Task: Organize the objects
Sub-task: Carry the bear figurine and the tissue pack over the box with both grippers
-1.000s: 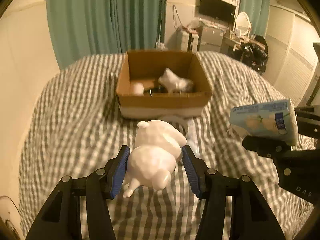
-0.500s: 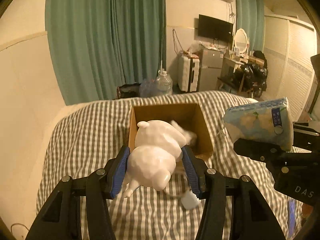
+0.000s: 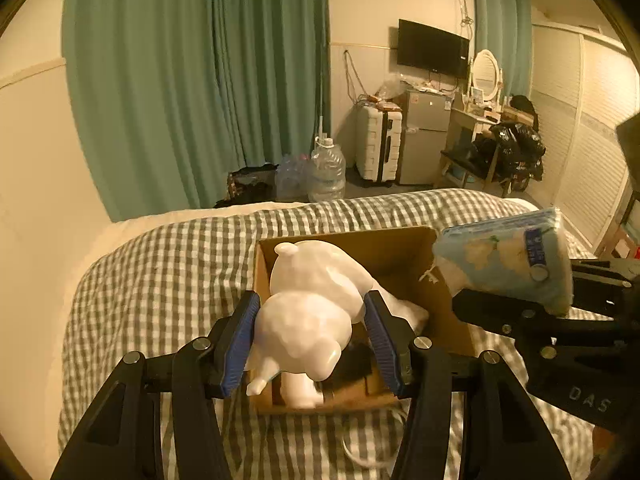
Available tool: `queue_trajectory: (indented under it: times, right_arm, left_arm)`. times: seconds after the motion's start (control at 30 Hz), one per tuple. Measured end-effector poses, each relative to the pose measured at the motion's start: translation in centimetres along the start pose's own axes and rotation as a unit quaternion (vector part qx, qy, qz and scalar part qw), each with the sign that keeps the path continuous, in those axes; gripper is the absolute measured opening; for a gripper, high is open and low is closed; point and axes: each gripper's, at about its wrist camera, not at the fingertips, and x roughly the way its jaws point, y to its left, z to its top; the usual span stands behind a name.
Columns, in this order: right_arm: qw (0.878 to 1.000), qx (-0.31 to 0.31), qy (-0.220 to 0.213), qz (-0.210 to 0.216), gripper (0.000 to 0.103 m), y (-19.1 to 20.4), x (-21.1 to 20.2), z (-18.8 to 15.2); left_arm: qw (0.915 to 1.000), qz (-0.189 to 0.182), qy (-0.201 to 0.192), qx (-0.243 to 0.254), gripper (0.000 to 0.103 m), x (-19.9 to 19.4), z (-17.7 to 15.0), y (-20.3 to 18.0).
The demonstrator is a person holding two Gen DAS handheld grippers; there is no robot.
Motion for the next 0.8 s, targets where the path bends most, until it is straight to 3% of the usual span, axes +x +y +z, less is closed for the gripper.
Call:
queue_trajectory:
  times: [0.37,0.5,0.7,0.77,0.8]
  right_arm:
    - [0.999,0.02,0.02,-0.044,0.022,-4.8,9.8,1.3]
    - [0.998,0.016,0.014,-0.067,0.022,-5.6,11.4,0.8]
    - [0.998,0.024,0.006,-0.065,0.023,-6.3,12.3,0.1]
    - [0.998,0.028,0.0,-0.061,0.027,-6.6,12.2,0.1]
    - [0.998,0.034,-0.004,-0.059,0.035,-6.8,12.0,0.2]
  left_arm:
    - [0.999,-0.03,0.022,0.025,0.055,9.3,-0.4,-0.5]
    - [0.9984,-0.035,0.034,0.029,0.055,11.8,-0.5,-1.1]
    - [0.9974,-0.032,0.048,0.043,0.055,13.5,-1.1,-1.9]
    - [0.9971,-0.033,0.047,0.05,0.056,13.5,-1.2,-2.2]
    - [0.9967,-0.038,0.049,0.052,0.057,13.4,-1.2,-2.3]
